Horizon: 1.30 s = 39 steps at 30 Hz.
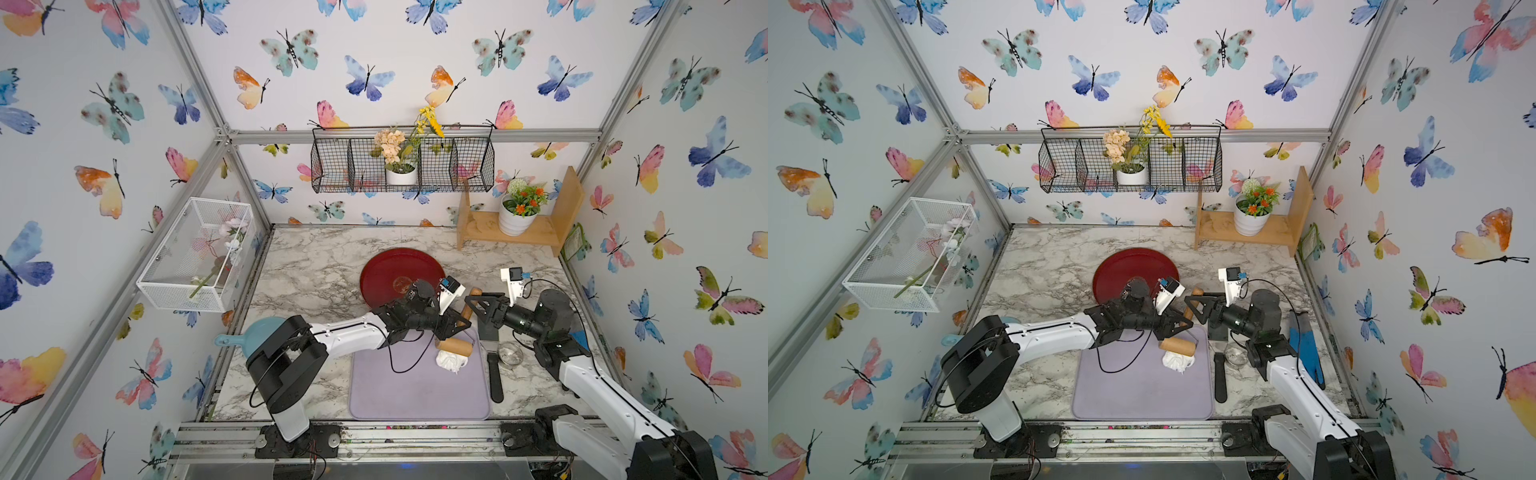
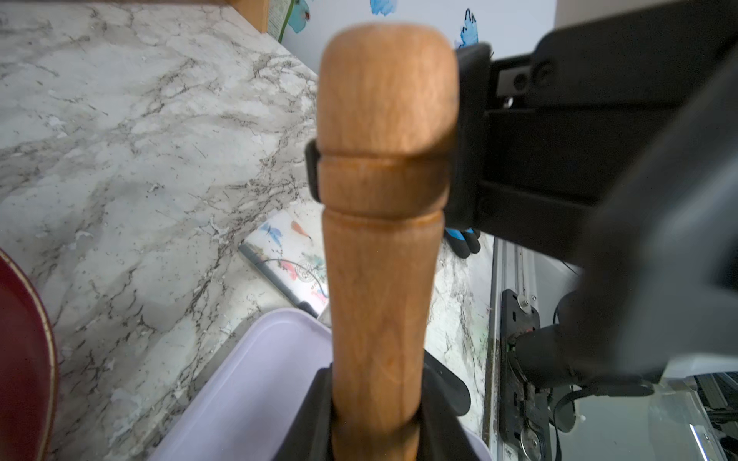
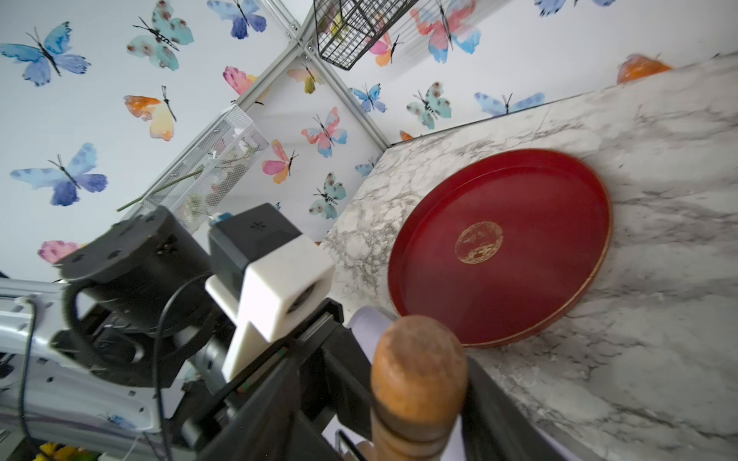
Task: Roll out the dumpling wrappers from the dough
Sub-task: Pick up the rolling pin from the center of the board.
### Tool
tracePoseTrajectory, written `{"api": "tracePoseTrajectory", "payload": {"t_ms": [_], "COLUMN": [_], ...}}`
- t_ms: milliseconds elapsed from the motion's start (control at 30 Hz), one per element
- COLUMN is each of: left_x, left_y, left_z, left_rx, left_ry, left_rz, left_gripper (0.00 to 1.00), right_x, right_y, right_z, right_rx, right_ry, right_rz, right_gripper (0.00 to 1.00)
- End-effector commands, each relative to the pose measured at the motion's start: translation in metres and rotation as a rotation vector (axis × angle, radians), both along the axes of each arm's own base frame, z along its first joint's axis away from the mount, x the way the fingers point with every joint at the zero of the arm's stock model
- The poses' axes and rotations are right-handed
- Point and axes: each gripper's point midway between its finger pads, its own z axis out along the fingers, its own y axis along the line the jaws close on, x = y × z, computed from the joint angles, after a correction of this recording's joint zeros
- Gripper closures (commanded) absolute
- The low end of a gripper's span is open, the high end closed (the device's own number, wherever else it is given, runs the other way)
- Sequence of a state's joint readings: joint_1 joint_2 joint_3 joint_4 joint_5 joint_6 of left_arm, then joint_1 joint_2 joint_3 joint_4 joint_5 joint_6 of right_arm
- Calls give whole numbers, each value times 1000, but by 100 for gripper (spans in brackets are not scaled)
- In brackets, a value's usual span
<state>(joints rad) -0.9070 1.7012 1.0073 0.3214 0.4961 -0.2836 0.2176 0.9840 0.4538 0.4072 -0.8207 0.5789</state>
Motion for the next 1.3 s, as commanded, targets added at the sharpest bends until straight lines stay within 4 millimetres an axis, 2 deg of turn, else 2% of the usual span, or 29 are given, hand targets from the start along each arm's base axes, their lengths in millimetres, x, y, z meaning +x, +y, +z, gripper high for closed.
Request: {"api": "tracePoseTrajectory", "payload": {"t_ms": [0,200,367,533,867,1067,1267], "left_x": [-16,-36,-54,-65,-71,-73,-75], "left_y": [17,45,55,58,61,61,62], "left_z": [36,60,74,81,91,93,91], "left_rx": [-91,-99,-88,-92,-111,-119,-121], "left_ry": [-43,-137,-178,-184,-207,-212,-206], "left_rz": [-103,-197,-292,-355,-382,-390,-399], "left_gripper": [100,100,100,100,100,100,100], "right_x": [-16,-36,-57,-74,-76,-75,-78], "right_y": [13,21,30,46,70,74,77], "right_z": [17,26,40,54,55,49,49], "right_rx": [22,37,15,26,5,0,-3], "right_ry": [-60,-116,-223,-281,-287,-262,-266], "right_rz": [143,275,339,420,475,490,501], "right_gripper": [20,20,13,14,32,49,58]}}
